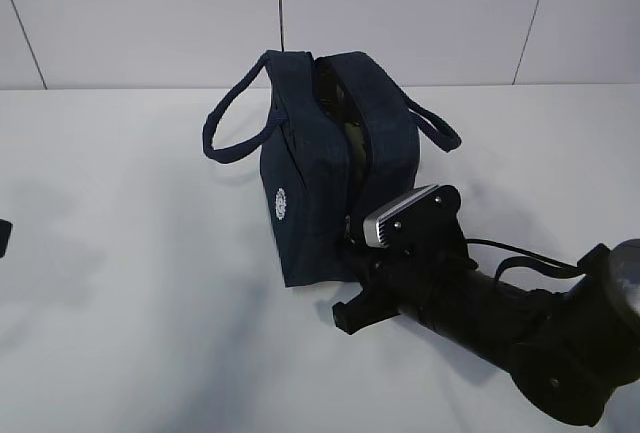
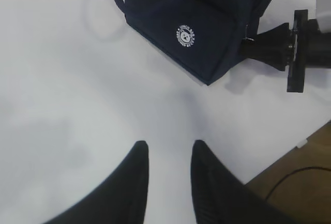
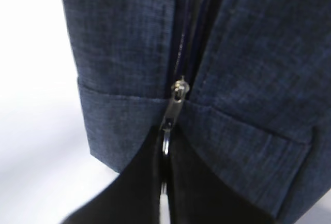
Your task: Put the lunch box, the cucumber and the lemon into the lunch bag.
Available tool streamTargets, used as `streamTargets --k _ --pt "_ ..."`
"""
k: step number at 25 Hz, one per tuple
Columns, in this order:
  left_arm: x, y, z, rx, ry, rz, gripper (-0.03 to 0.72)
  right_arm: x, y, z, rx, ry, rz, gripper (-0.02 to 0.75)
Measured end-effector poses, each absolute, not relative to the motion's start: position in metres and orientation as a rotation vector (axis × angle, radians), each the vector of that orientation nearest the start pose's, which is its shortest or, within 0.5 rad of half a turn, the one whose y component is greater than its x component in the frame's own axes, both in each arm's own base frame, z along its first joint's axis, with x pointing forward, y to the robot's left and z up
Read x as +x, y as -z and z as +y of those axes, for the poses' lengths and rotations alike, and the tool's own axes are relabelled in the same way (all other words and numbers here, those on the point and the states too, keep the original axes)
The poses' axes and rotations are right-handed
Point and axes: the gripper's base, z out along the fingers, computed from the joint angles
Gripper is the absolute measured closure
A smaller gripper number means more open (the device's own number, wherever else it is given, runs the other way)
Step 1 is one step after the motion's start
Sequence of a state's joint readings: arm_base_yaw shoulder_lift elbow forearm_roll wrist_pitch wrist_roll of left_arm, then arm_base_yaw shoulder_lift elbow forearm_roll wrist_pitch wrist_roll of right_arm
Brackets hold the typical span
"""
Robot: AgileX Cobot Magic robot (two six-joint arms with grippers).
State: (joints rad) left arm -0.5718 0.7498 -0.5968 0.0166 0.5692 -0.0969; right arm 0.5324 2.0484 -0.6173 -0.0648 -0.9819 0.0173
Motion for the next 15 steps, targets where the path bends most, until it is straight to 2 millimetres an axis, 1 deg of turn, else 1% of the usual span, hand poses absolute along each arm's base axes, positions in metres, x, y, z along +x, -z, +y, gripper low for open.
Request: streamTargets --k 4,10,15 --pt "0.131 -0.285 -0.086 0.523 0.378 2.239 0.498 0.279 -0.089 0.17 -0.558 -0.397 1.882 0.738" --pt "0.148 -0.268 -0.098 0.522 0.375 2.318 0.494 0.274 -0.11 0.167 -0.55 -0.401 1.857 0.738" --pt "0.16 -0.255 -0.107 0.501 0.391 2.369 0.493 0.268 -0.113 0.163 -0.564 -0.388 1.903 0.738"
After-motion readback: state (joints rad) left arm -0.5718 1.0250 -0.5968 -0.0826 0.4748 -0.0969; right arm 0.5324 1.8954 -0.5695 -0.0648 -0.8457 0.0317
